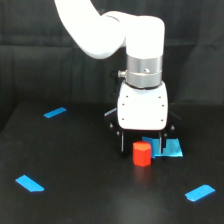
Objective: Pick up the red object from the table
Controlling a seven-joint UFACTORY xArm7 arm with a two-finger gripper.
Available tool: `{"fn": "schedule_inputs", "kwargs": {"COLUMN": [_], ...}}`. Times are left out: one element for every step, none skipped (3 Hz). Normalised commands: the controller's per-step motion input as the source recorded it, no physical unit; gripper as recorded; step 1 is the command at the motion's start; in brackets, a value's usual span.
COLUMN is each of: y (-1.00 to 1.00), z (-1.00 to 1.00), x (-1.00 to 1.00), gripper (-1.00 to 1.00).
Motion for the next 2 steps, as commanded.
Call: {"fn": "schedule_inputs", "kwargs": {"y": [0.03, -0.08], "z": [-0.17, -0.19], "x": [0.03, 0.01], "gripper": [0.06, -0.20]}}
